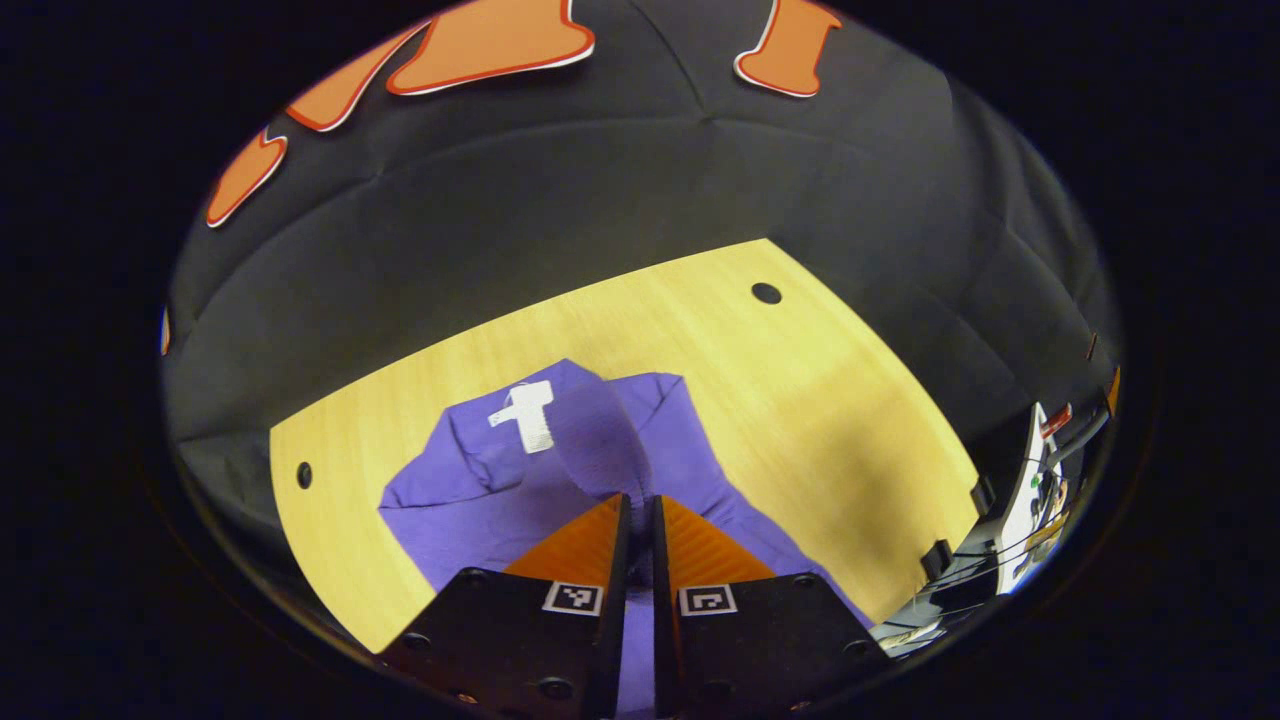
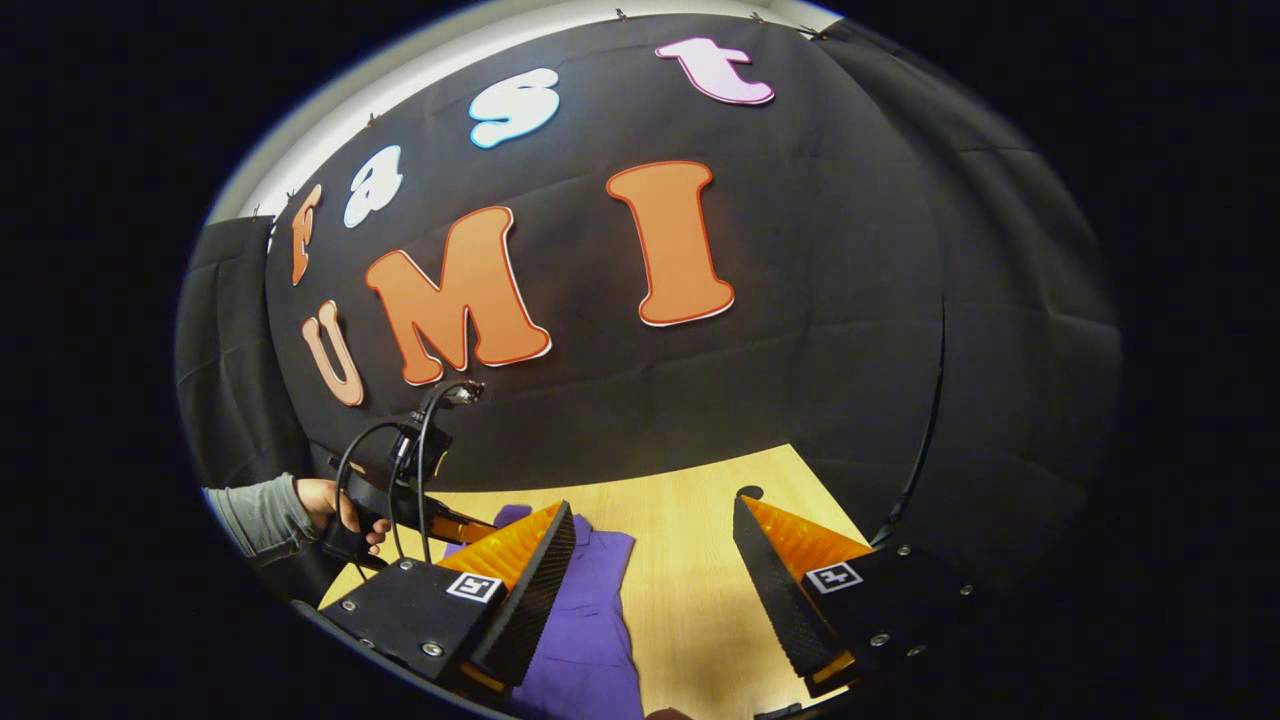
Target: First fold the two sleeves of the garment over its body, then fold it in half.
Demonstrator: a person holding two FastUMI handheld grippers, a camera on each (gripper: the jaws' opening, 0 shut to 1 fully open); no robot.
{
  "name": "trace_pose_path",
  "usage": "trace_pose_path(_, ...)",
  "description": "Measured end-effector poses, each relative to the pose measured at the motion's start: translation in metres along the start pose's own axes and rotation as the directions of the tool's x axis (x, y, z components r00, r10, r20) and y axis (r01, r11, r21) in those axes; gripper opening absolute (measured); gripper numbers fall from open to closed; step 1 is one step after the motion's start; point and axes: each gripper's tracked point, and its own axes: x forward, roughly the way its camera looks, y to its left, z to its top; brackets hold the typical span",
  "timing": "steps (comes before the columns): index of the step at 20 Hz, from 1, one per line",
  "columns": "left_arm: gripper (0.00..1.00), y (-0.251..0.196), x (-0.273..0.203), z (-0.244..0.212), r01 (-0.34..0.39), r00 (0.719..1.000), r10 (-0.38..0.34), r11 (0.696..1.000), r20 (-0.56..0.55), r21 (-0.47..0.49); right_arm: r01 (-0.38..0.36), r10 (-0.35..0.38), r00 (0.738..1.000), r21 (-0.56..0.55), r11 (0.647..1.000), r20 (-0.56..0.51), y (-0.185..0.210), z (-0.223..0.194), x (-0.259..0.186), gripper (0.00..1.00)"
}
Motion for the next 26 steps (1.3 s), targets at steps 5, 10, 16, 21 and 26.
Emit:
trace_pose_path(5,0.16,-0.021,-0.026,0.025,0.003,0.992,-0.009,0.999,0.127,0.051,-0.007,0.007,1.000,0.018,1.000,-0.011,-0.007,-0.002,0.003,0.94)
trace_pose_path(10,0.54,-0.015,-0.083,0.036,-0.038,0.951,0.025,0.999,0.307,0.036,-0.029,0.028,0.999,-0.011,1.000,-0.018,0.004,-0.005,0.011,0.94)
trace_pose_path(16,0.82,0.028,-0.174,0.036,-0.196,0.797,0.198,0.978,0.571,-0.065,-0.017,0.026,0.996,-0.100,0.995,0.088,0.025,0.017,0.017,0.94)
trace_pose_path(21,0.89,0.063,-0.246,0.014,-0.298,0.630,0.346,0.935,0.695,-0.194,-0.009,0.051,0.981,-0.214,0.977,0.188,0.053,0.031,0.016,0.94)
trace_pose_path(26,0.93,0.088,-0.312,-0.016,-0.370,0.466,0.477,0.870,0.745,-0.326,-0.016,0.075,0.976,-0.279,0.960,0.203,0.075,0.022,0.018,0.94)
